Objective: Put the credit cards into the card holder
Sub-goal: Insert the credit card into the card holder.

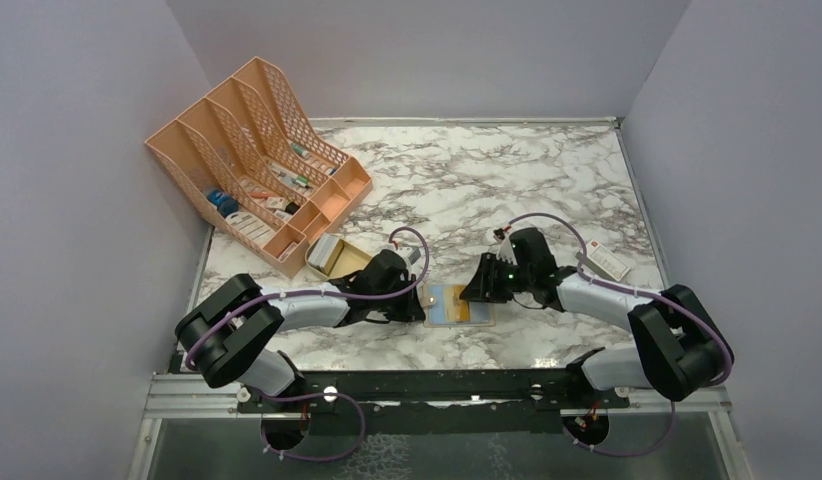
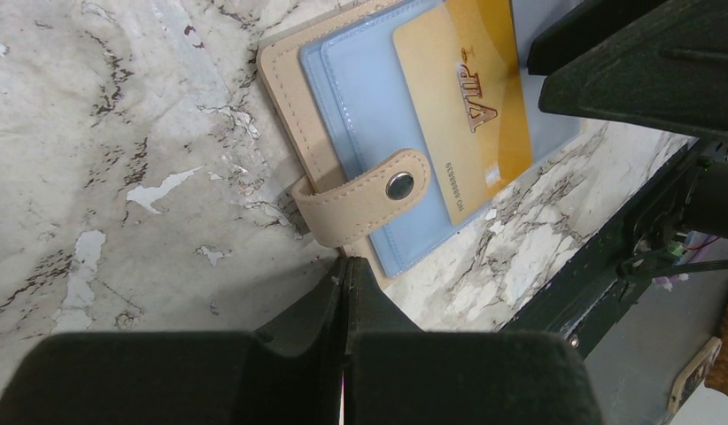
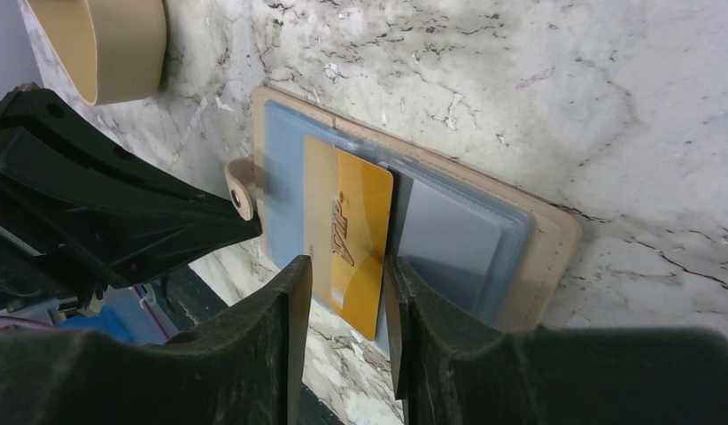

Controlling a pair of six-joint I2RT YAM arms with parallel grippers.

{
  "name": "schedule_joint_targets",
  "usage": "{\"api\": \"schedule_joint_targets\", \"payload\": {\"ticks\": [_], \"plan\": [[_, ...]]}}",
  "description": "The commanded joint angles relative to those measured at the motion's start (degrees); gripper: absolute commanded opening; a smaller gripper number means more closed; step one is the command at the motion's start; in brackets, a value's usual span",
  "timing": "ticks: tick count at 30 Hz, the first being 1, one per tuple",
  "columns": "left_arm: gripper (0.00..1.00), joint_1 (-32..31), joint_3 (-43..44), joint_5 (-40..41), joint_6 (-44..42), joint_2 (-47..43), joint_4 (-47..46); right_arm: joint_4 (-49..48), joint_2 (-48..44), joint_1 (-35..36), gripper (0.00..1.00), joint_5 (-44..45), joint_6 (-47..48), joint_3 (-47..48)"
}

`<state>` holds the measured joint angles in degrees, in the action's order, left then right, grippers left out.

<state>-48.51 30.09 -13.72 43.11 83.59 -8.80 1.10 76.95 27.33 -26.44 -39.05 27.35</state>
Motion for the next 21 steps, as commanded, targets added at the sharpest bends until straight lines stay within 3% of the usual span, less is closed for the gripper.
{"api": "schedule_joint_targets", "payload": {"ticks": [1,4,13,21], "plan": [[0.0,-0.44,-0.51,-0.36,0.21,-0.51,-1.92,-2.99,1.14,1.18,0.34,-0.43,-0.86,-0.32],[0.0,-0.42,-0.73,-0.43,0.39,-0.15,-2.44,-3.76,1.56,1.9,0.28,-0.54,-1.01,-0.13],[0.0,-0.53,-0.48,-0.61,0.54,0.12,-2.54,-4.84,2.7,3.16,0.3,-0.59,-2.25,0.01],[0.0,-0.6,-0.93,-0.26,0.39,-1.14,-1.84,5.26,-3.94,3.17,0.36,7.88,-1.13,1.74]]}}
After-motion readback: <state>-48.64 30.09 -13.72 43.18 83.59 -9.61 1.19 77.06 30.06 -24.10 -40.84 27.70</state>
